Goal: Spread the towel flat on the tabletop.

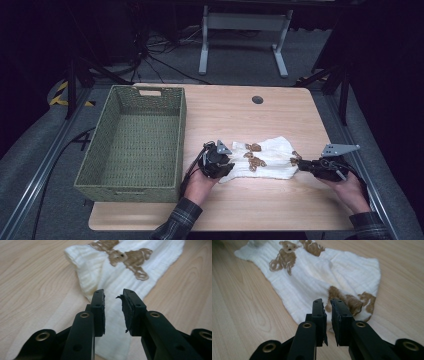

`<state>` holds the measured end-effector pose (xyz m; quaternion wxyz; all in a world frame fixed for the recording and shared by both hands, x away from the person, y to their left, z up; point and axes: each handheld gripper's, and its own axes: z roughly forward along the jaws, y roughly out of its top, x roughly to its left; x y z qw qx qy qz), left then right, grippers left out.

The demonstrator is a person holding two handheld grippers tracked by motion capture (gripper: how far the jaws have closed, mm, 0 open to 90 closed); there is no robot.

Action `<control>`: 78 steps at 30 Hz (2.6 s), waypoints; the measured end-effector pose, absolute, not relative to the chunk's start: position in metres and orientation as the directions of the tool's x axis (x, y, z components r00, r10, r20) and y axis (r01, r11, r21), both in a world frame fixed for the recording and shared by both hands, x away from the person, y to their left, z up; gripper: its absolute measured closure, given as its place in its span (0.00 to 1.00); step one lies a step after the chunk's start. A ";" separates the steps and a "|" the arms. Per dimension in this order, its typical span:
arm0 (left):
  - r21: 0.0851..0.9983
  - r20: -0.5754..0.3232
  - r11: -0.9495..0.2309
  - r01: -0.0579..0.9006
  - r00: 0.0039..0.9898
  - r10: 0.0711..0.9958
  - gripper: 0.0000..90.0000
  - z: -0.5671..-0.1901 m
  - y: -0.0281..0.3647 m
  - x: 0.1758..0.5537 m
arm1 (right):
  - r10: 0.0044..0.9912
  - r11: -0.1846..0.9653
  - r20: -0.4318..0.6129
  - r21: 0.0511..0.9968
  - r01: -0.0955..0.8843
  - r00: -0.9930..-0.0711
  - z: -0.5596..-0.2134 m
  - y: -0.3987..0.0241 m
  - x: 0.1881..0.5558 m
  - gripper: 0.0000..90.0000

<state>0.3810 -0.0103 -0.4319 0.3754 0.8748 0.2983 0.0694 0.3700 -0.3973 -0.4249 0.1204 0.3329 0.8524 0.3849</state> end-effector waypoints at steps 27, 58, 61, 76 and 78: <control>0.631 -0.102 -0.596 0.496 0.815 0.570 0.82 -0.457 -0.016 0.380 | 0.490 0.620 0.067 0.674 0.402 -0.869 -0.443 -0.317 0.382 0.99; 0.611 -0.129 -0.614 0.500 0.828 0.546 0.99 -0.444 -0.013 0.364 | 0.526 0.599 0.094 0.665 0.446 -0.846 -0.440 -0.376 0.348 0.99; 0.619 -0.141 -0.607 0.499 0.830 0.540 0.99 -0.442 -0.012 0.357 | 0.530 0.588 0.104 0.670 0.453 -0.842 -0.440 -0.384 0.342 0.99; 0.591 -0.182 -0.651 0.476 0.865 0.467 0.99 -0.448 -0.015 0.326 | 0.539 0.580 0.124 0.663 0.474 -0.833 -0.444 -0.404 0.315 0.99; 0.606 -0.180 -0.641 0.471 0.866 0.466 0.96 -0.448 -0.014 0.327 | 0.536 0.577 0.123 0.670 0.468 -0.836 -0.443 -0.405 0.314 0.98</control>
